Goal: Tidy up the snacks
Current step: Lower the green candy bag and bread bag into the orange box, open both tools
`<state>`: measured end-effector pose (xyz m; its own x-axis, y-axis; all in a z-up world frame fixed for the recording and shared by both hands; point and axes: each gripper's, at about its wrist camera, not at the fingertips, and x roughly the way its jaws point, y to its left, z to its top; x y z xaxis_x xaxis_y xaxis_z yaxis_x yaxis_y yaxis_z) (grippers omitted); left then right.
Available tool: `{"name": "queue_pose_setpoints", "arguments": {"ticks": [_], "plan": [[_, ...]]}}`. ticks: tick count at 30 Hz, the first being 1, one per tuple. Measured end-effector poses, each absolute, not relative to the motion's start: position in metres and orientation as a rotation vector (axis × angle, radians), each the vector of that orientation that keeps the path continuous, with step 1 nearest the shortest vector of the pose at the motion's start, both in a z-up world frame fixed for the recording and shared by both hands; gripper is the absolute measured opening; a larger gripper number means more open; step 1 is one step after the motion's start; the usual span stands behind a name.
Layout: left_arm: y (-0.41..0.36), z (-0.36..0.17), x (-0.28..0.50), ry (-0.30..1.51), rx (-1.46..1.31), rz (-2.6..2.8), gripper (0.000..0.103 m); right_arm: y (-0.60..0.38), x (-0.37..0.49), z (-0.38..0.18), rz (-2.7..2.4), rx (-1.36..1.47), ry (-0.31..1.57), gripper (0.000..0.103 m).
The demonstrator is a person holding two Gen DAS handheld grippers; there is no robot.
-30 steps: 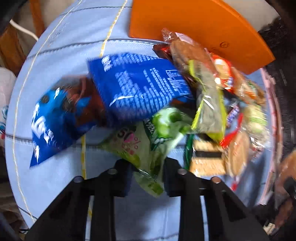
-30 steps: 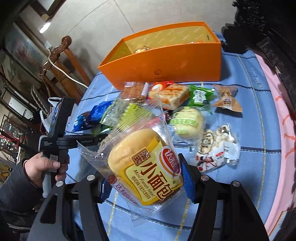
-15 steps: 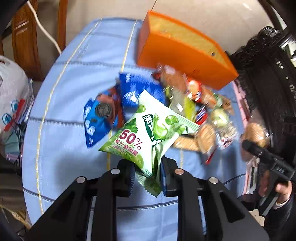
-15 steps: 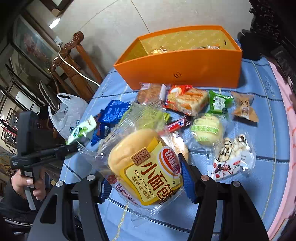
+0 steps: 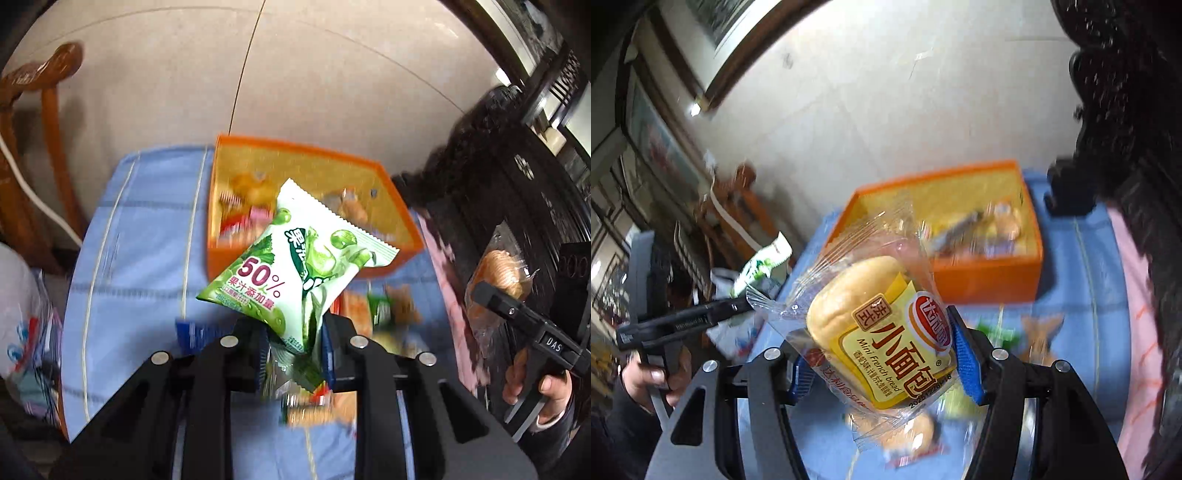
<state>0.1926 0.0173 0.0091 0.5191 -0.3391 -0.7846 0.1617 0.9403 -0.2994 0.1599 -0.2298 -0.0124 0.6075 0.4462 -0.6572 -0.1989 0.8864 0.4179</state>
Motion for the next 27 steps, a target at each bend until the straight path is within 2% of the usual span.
{"name": "queue_pose_setpoints", "arguments": {"ticks": [6, 14, 16, 17, 18, 19, 23, 27], "plan": [[-0.012, 0.007, 0.271, 0.989, -0.17, -0.291, 0.022, -0.233, 0.229, -0.024, 0.271, 0.333, 0.833, 0.063], [-0.042, -0.038, 0.333, 1.052, -0.14, -0.254, 0.026, -0.225, 0.292, -0.072, 0.152, 0.282, 0.896, 0.063], [-0.046, -0.049, 0.341, 1.082, -0.134, -0.237, 0.034, -0.224, 0.3, -0.085, 0.133, 0.285, 0.926, 0.065], [-0.046, -0.054, 0.343, 1.095, -0.127, -0.219, 0.052, -0.224, 0.303, -0.092, 0.105, 0.28, 0.937, 0.071], [-0.047, -0.055, 0.344, 1.104, -0.118, -0.194, 0.077, -0.224, 0.302, -0.094, 0.082, 0.274, 0.941, 0.077], [-0.045, -0.054, 0.341, 1.095, -0.108, -0.168, 0.086, -0.224, 0.3, -0.095, 0.057, 0.269, 0.939, 0.084], [-0.031, -0.038, 0.322, 1.03, -0.088, -0.151, 0.092, -0.236, 0.274, -0.089, 0.036, 0.293, 0.898, 0.089], [-0.01, -0.032, 0.295, 1.04, -0.061, -0.148, 0.092, -0.25, 0.235, -0.086, 0.025, 0.318, 0.898, 0.094]]}}
